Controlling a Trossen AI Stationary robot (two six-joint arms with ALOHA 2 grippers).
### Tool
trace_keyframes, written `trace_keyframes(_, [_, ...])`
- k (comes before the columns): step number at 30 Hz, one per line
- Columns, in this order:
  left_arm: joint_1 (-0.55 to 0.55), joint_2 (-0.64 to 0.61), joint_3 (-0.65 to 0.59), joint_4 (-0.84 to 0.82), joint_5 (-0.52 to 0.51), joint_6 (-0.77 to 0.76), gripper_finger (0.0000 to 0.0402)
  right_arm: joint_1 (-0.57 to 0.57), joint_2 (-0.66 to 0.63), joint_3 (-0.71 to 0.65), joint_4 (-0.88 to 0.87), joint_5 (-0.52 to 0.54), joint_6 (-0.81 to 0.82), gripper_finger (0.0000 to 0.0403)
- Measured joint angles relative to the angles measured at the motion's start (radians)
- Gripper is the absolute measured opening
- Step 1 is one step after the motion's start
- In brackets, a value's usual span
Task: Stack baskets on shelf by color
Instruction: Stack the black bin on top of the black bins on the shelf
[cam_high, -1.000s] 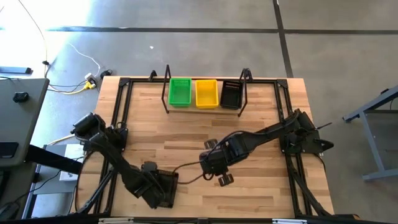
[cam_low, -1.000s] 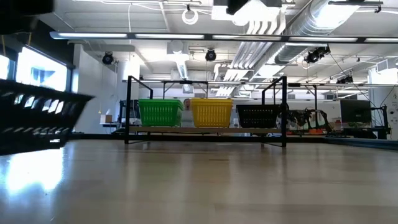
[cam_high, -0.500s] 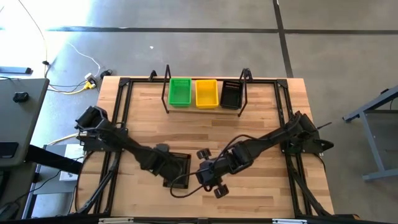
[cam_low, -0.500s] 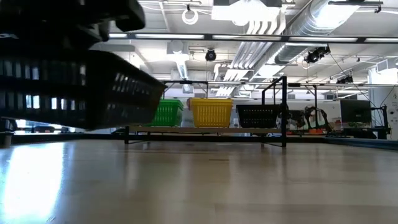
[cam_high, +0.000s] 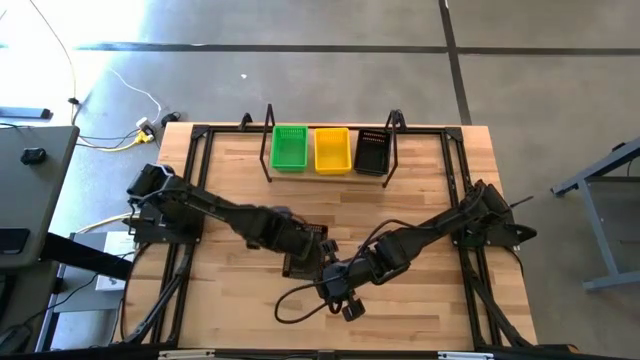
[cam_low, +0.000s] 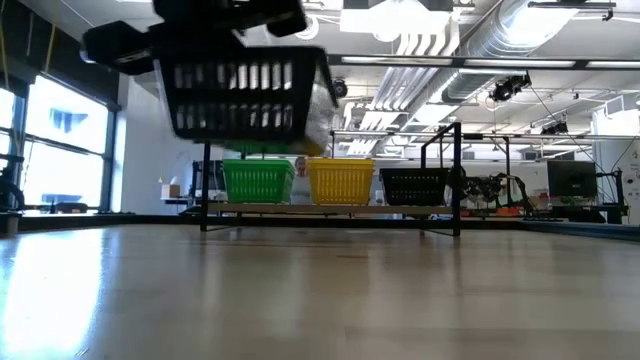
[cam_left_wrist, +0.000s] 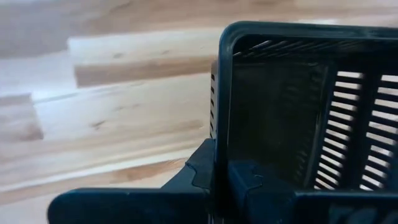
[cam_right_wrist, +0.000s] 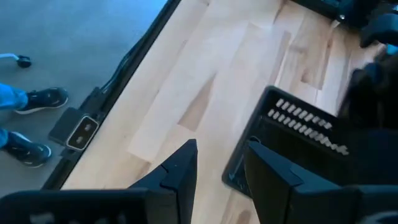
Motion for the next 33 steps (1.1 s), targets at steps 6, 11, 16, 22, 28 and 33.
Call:
trace_keyframes(6, [0.065, 0.001, 0.074, 0.009, 0.000, 0.104, 0.0000, -0.002, 0.000, 0.000, -0.020, 0.046, 0.000, 0.0119])
trace_keyframes(11, [0.099, 0.001, 0.135, 0.019, -0.006, 0.176, 0.0000, -0.017, 0.000, 0.000, -0.073, 0.082, 0.025, 0.0119])
trace_keyframes(16, [0.116, 0.002, 0.178, 0.015, -0.025, 0.221, 0.0000, -0.034, 0.000, 0.000, -0.124, 0.175, 0.076, 0.0119])
trace_keyframes(22, [0.125, 0.002, 0.182, 0.017, -0.025, 0.238, 0.0000, -0.043, 0.000, 0.000, -0.162, 0.210, 0.097, 0.0119])
trace_keyframes(28, [0.136, 0.003, 0.182, 0.013, -0.017, 0.263, 0.0000, -0.062, -0.002, -0.014, -0.178, 0.200, 0.149, 0.0119])
trace_keyframes(33, [0.161, 0.004, 0.182, 0.014, 0.027, 0.327, 0.0000, -0.069, -0.003, -0.027, -0.197, 0.198, 0.196, 0.0119])
